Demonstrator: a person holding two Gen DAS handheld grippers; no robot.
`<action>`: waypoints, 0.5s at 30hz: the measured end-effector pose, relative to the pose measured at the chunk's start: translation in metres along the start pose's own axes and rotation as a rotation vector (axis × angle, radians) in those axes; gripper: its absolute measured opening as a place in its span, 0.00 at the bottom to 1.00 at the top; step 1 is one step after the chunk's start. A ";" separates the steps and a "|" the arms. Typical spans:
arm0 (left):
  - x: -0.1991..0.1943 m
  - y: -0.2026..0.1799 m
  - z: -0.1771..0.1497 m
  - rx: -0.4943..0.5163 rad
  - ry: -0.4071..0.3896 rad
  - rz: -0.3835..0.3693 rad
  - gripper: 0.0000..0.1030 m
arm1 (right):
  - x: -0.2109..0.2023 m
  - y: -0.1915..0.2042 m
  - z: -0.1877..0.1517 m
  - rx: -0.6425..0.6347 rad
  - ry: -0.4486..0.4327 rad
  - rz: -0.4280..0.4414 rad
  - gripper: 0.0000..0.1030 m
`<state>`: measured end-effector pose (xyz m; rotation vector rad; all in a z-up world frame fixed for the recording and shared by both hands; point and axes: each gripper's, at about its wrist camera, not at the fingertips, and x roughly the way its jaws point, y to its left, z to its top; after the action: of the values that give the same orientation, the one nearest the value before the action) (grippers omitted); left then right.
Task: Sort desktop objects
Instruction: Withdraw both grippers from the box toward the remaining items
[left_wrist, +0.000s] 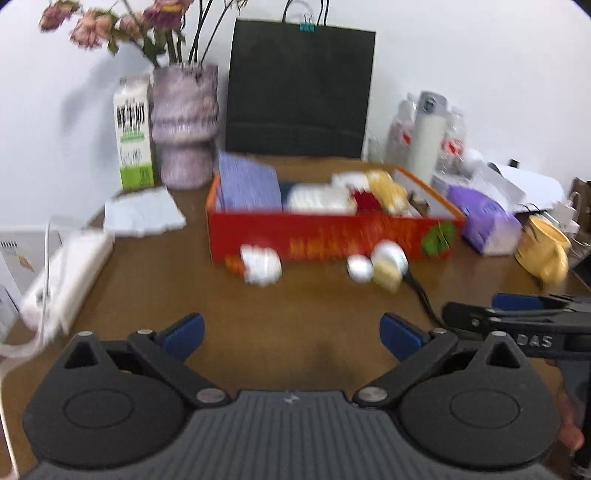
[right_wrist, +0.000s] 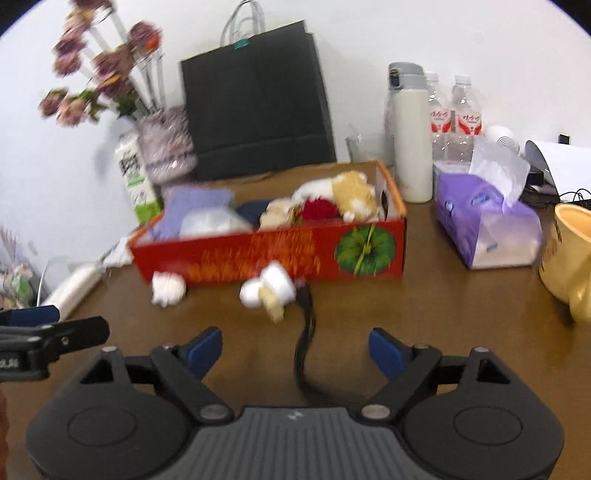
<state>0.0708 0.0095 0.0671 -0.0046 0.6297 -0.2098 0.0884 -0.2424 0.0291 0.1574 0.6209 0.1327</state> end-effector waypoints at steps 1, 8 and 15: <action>-0.003 0.001 -0.010 -0.008 0.008 -0.009 1.00 | -0.003 0.003 -0.008 -0.011 0.004 0.002 0.84; -0.024 0.002 -0.049 -0.040 0.019 0.006 1.00 | -0.039 0.019 -0.055 -0.022 -0.016 0.059 0.84; -0.033 -0.004 -0.064 -0.042 0.030 -0.010 1.00 | -0.069 0.031 -0.084 -0.039 -0.026 0.083 0.88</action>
<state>0.0069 0.0160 0.0348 -0.0448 0.6637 -0.2070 -0.0192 -0.2149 0.0065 0.1465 0.5854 0.2224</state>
